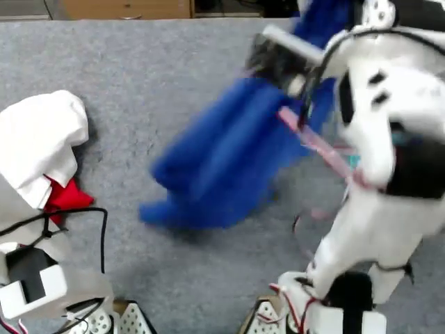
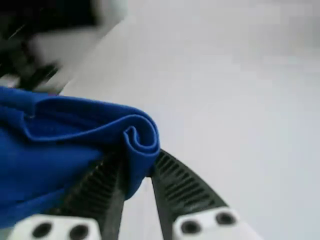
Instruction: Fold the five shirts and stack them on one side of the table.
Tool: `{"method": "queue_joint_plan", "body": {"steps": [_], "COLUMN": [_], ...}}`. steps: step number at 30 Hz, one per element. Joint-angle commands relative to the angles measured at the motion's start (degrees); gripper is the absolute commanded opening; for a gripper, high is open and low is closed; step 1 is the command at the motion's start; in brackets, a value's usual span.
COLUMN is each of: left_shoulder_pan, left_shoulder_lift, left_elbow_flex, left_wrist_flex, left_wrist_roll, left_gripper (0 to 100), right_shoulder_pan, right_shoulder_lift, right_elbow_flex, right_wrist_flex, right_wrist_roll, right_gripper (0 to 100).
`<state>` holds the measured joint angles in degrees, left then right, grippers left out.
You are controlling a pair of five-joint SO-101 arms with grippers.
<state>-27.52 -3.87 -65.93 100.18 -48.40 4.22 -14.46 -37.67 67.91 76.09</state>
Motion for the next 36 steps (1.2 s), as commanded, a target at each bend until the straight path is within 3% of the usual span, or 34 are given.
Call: {"method": "queue_joint_plan", "body": {"steps": [1, 11, 19, 23, 27, 36], "left_shoulder_pan": [4.2, 17.7, 39.2, 49.1, 55.7, 67.4], "left_shoulder_lift": [-1.0, -0.6, -0.5, -0.5, -0.5, -0.5], "left_elbow_flex": [7.6, 39.8, 62.8, 72.5, 78.7, 80.4], "left_wrist_flex": [0.6, 0.6, 0.4, -7.7, -16.5, -28.4], "left_wrist_roll": [0.0, -0.1, 0.3, 3.2, 7.6, 18.2], "left_gripper": [2, 2, 2, 3, 13, 15], "right_shoulder_pan": [6.0, 8.7, 15.2, 19.0, 20.4, 19.3], "right_shoulder_lift": [0.7, 0.8, 0.7, 0.7, 0.4, -4.3], "right_elbow_flex": [10.5, 32.6, 43.2, 47.1, 46.9, 47.3], "right_wrist_flex": [1.2, -2.4, -10.6, -13.5, -13.5, -13.5], "right_wrist_roll": [3.3, 7.3, 6.9, 5.3, 2.4, -2.7], "right_gripper": [0.2, 0.2, 0.2, 0.2, 0.2, 0.2]}}
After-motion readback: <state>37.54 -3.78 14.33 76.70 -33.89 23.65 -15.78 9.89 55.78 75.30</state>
